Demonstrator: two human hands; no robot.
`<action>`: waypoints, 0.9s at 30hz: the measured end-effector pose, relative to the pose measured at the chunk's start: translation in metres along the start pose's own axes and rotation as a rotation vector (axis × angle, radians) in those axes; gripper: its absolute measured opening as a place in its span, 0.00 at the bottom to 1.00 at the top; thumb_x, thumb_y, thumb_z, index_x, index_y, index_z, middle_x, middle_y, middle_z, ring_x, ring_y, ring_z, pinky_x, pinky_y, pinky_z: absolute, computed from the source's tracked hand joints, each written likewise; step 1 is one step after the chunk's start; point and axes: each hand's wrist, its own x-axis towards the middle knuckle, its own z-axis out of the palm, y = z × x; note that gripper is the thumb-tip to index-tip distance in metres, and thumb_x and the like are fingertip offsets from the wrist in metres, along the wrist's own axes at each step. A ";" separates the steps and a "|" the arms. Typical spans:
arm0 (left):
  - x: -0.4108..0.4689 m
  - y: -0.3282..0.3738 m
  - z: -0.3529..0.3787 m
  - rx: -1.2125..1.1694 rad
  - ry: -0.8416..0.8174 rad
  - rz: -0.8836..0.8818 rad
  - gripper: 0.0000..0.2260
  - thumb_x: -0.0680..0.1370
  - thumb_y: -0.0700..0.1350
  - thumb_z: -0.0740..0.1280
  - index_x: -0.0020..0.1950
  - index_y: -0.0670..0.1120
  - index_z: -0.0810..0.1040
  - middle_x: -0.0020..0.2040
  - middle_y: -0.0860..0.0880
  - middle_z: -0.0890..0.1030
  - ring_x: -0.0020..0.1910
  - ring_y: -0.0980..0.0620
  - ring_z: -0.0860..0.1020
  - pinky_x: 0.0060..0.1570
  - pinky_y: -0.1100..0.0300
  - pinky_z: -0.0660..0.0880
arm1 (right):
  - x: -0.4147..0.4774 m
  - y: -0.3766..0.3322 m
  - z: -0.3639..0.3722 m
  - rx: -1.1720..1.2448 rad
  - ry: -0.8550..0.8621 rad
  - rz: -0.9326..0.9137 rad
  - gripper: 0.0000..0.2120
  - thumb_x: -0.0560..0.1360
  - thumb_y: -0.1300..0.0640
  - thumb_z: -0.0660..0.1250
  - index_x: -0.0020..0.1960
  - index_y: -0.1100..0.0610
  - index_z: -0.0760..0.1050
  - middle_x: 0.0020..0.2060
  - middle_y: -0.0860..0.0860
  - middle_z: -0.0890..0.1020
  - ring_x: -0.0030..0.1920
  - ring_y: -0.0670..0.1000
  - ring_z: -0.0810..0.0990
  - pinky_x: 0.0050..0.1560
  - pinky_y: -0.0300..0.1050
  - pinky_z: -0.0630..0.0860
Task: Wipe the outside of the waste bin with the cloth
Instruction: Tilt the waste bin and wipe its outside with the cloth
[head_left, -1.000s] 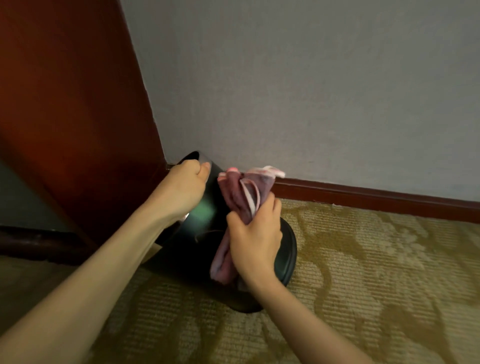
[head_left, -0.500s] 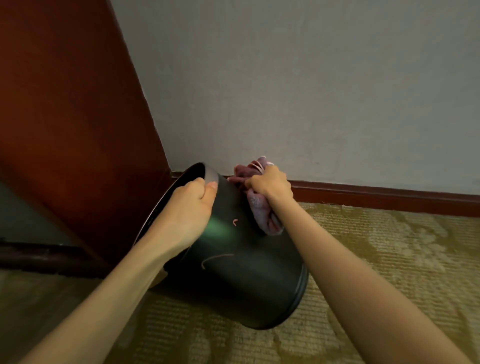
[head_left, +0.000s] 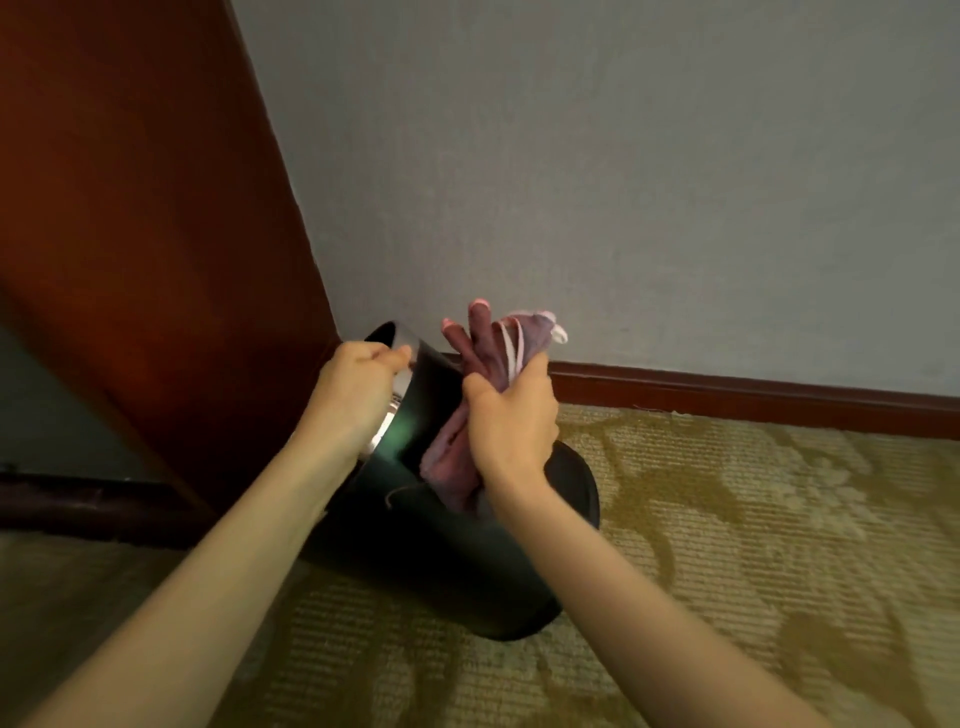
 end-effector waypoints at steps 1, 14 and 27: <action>0.000 -0.001 -0.002 -0.034 0.005 -0.014 0.14 0.76 0.47 0.65 0.42 0.36 0.80 0.42 0.39 0.82 0.43 0.46 0.78 0.46 0.56 0.70 | -0.013 -0.001 0.001 0.069 0.002 0.009 0.22 0.70 0.54 0.66 0.62 0.48 0.65 0.54 0.51 0.77 0.51 0.55 0.78 0.54 0.56 0.74; 0.001 0.013 0.007 -0.178 -0.113 -0.095 0.11 0.77 0.45 0.64 0.36 0.43 0.77 0.38 0.41 0.77 0.41 0.48 0.74 0.45 0.55 0.66 | -0.077 0.019 0.004 0.070 -0.040 -0.175 0.22 0.70 0.56 0.66 0.53 0.40 0.57 0.53 0.43 0.66 0.46 0.39 0.74 0.39 0.32 0.69; -0.009 0.020 0.036 -0.067 -0.139 0.003 0.18 0.76 0.51 0.60 0.45 0.37 0.78 0.45 0.38 0.82 0.48 0.40 0.80 0.53 0.44 0.75 | 0.029 0.001 -0.018 -0.032 0.073 0.088 0.20 0.69 0.50 0.67 0.60 0.51 0.70 0.48 0.50 0.78 0.48 0.54 0.78 0.50 0.50 0.74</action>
